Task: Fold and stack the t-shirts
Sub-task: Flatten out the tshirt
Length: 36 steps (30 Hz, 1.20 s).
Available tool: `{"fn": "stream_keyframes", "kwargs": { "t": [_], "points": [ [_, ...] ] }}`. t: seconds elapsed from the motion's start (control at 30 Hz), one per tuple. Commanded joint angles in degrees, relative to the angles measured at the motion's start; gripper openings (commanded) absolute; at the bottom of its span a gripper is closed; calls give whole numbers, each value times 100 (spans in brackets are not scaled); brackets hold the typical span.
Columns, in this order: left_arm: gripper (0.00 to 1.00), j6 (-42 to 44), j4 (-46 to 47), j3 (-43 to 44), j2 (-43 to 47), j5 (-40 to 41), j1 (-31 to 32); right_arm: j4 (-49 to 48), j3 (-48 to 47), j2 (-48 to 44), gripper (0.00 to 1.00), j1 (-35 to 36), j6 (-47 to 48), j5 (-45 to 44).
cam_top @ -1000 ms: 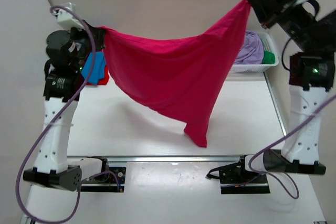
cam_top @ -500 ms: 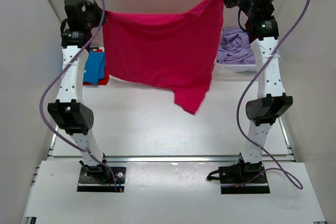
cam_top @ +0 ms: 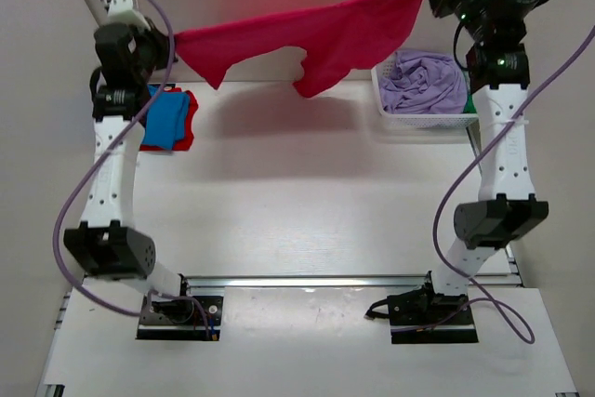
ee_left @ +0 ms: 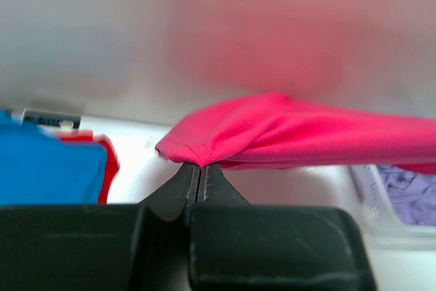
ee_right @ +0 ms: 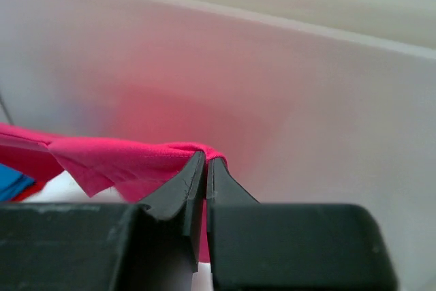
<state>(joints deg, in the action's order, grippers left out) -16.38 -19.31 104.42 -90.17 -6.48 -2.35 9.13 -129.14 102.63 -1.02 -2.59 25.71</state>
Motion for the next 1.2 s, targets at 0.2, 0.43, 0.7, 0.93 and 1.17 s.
{"fn": "stream_keyframes", "kwargs": {
  "t": [0.2,0.43,0.7,0.93,1.17],
  "points": [
    [0,38,-273,-3506,2284,815,6,730,3543,-2088,0,1322,1006,-1297],
    [0,398,-1180,-4876,3329,1227,576,1548,5547,-3371,0,1939,383,-1500],
    [0,276,-1330,-4380,3709,1352,718,2076,4593,-3891,0,1851,514,-1342],
    [0,364,-1347,-2684,3393,1123,639,2041,2888,-3699,0,1519,953,-1168],
    [0,425,-1444,-566,2743,1210,657,2120,499,-2943,0,437,848,-147]
  ]
}}
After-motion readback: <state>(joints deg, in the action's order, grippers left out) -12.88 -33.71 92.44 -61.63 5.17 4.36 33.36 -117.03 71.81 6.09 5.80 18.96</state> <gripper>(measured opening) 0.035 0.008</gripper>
